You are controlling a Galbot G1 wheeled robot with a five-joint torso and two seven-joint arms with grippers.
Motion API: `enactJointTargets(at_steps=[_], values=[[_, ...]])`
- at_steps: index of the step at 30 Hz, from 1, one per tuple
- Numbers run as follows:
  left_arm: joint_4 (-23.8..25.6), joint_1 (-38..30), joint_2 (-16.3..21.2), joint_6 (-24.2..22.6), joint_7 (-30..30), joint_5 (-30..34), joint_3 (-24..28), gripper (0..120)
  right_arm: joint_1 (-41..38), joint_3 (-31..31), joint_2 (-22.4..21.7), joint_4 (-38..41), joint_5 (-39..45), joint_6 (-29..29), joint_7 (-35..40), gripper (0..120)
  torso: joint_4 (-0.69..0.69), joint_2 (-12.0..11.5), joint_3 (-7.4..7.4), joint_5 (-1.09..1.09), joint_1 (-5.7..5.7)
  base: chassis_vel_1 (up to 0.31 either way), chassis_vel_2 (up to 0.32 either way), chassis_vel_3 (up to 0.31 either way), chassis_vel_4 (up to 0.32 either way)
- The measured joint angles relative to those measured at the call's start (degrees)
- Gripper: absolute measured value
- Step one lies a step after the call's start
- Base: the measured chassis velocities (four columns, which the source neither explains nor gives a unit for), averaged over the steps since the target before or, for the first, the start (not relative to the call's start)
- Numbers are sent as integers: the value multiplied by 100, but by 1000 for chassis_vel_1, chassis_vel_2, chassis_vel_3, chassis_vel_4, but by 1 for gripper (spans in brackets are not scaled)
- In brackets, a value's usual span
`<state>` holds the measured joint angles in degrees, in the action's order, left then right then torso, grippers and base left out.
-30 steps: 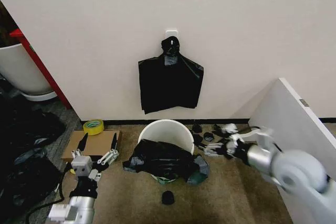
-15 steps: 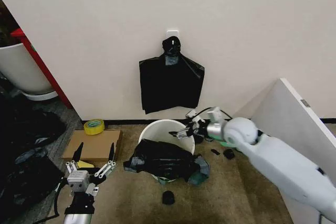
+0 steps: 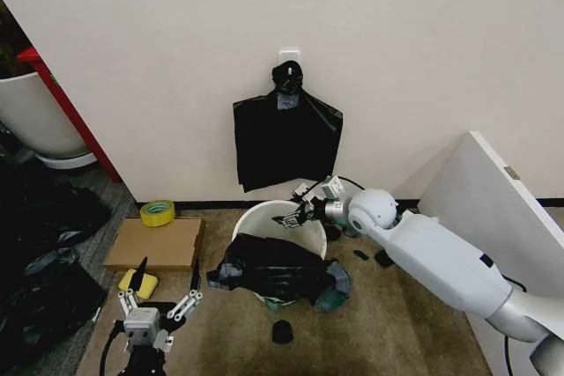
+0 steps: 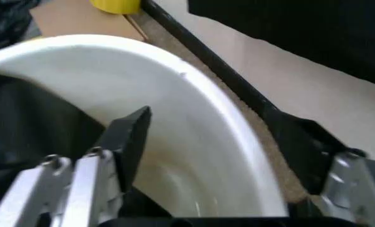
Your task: Place the garbage bag over the trash bin.
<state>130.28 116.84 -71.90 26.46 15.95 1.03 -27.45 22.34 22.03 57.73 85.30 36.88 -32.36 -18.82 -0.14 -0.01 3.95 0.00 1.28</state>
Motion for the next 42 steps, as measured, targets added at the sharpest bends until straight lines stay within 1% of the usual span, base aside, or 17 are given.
enactJointTargets(at_steps=[1, 3, 5, 6, 8, 10, 11, 12, 13, 18, 24, 29, 33, 35, 37, 40, 42], values=[[0, 2, 0, 0, 1, 4, 2, 97, -20, 12, 9, -35, -5, 6, -12, 61, 0, 0, 0, 1, 0, 0, 0, 0, 0], [0, -1, 10, 0, 4, 27, 0, 97, -132, 90, 34, -231, -28, 42, -99, 49, 0, 0, 0, 0, 0, 0, 0, 0, 0], [0, -14, 31, -1, 4, 62, -10, 97, -187, 188, 34, -373, -63, 137, -150, 42, 0, 0, 0, 0, 0, 0, 0, 0, 0], [0, -14, 31, -1, 4, 62, -10, 97, -187, 188, 34, -373, -63, 137, -150, 42, 0, 0, 0, 0, 0, 0, 0, 0, 0], [0, -27, 41, -9, 5, 93, -17, 97, -212, 273, 13, -481, -83, 242, -216, 35, 0, 0, 0, 0, 0, 0, 0, 0, 0], [-2, -32, 35, -20, 5, 115, -16, 97, -216, 350, -18, -570, -86, 314, -269, 24, -1, 0, 0, 1, 0, 0, 0, 0, 0], [-2, -35, 32, -23, 5, 118, -13, 97, -216, 354, -20, -583, -83, 323, -278, 23, -1, 0, 0, 1, 0, 0, 0, 0, 0], [-2, -44, 24, -27, 5, 122, -6, 97, -217, 357, -21, -604, -70, 332, -292, 17, -1, 1, -1, 0, -1, 0, 0, 0, 0], [-2, -44, 24, -27, 5, 122, -6, 97, -217, 357, -21, -604, -70, 332, -292, 17, -1, 1, -1, 0, -1, 0, 0, 0, 0], [13, -64, 10, -45, 5, 142, 11, 97, -200, 318, -9, -672, 40, 320, -308, 2, -2, 1, -1, -1, -1, 0, 0, 0, 0], [30, -35, 5, -46, 11, 175, 6, 97, -102, 235, -41, -634, 125, 254, -229, 2, 0, 1, -1, -1, -1, 0, 0, 0, 0], [65, -38, 1, -55, 17, 235, 6, 97, 291, -106, -302, -174, 427, -67, 217, 1, 4, 1, 0, 2, -1, 0, 0, 0, 0], [108, -119, 44, -132, 20, 379, -7, 97, 901, -754, -627, 503, 772, -570, 1002, 1, -1, 1, 0, 2, 0, 0, 0, 0, 0], [110, -132, 52, -142, 19, 396, -7, 97, 982, -823, -678, 598, 830, -606, 1122, 1, -2, 1, 0, 3, 0, 0, 0, 0, 0], [115, -218, 84, -197, 21, 458, 0, 97, 1408, -1192, -861, 1043, 1208, -728, 1731, 0, -2, 1, 0, 2, 0, 0, 0, 0, 0], [125, -288, 120, -257, 20, 503, 7, 97, 1855, -1533, -929, 1461, 1646, -733, 2392, 0, -2, 1, 0, 2, 0, 0, 0, 0, 0], [133, -344, 146, -296, 22, 522, 8, 97, 2181, -1753, -869, 1798, 2101, -715, 3279, 0, -1, 1, 0, 2, 0, 0, 0, 0, 0]])
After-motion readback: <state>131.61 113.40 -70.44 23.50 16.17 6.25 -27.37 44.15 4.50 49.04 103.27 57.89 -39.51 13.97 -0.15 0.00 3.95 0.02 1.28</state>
